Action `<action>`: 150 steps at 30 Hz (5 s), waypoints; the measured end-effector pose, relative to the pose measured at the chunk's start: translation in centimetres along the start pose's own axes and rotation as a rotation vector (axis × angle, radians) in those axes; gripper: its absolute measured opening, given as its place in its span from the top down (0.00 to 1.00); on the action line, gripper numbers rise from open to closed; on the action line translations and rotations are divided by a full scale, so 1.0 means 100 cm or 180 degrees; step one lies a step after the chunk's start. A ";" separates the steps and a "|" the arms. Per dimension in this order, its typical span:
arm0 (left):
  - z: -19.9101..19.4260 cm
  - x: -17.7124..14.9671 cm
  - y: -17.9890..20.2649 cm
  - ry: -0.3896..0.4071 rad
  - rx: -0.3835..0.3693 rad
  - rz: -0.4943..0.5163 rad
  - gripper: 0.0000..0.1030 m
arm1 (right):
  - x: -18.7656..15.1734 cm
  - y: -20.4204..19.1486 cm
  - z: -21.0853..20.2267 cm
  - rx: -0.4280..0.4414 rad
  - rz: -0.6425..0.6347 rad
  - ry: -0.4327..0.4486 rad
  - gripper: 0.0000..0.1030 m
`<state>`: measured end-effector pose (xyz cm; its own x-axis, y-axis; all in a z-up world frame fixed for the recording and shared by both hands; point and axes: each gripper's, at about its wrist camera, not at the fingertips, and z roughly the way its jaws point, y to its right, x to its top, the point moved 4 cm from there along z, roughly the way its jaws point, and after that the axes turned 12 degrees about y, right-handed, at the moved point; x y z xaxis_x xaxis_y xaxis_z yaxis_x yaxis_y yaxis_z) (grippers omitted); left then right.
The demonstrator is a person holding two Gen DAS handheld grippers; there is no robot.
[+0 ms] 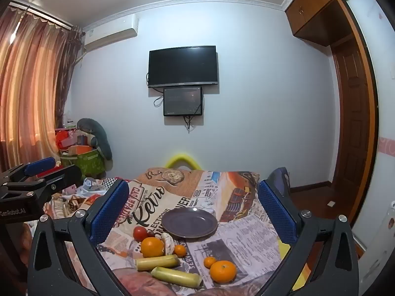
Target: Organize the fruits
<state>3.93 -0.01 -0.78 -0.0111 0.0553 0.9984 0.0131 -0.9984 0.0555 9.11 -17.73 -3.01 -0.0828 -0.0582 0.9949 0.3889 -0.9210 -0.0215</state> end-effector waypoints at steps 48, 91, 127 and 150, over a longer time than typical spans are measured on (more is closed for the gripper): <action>0.007 -0.009 -0.005 -0.0010 0.0015 -0.0057 0.00 | 0.000 0.006 0.005 0.0001 0.0068 0.0009 0.00; 0.016 -0.012 -0.004 -0.0080 -0.0009 -0.0050 0.00 | -0.010 0.007 0.010 0.0040 0.0051 -0.0070 0.00; 0.166 -0.218 -0.032 -0.2248 -0.0163 -0.0237 0.35 | -0.202 0.088 0.093 -0.0104 0.0629 -0.2125 0.10; 0.201 -0.254 -0.038 -0.2398 -0.0186 -0.0377 0.44 | -0.250 0.083 0.107 0.0027 0.0640 -0.2552 0.38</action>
<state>24.25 2.64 -26.15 0.6759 0.1355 0.7244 0.0011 -0.9831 0.1829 24.27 -19.82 -26.98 0.6676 0.0738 0.7409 0.3337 -0.9192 -0.2091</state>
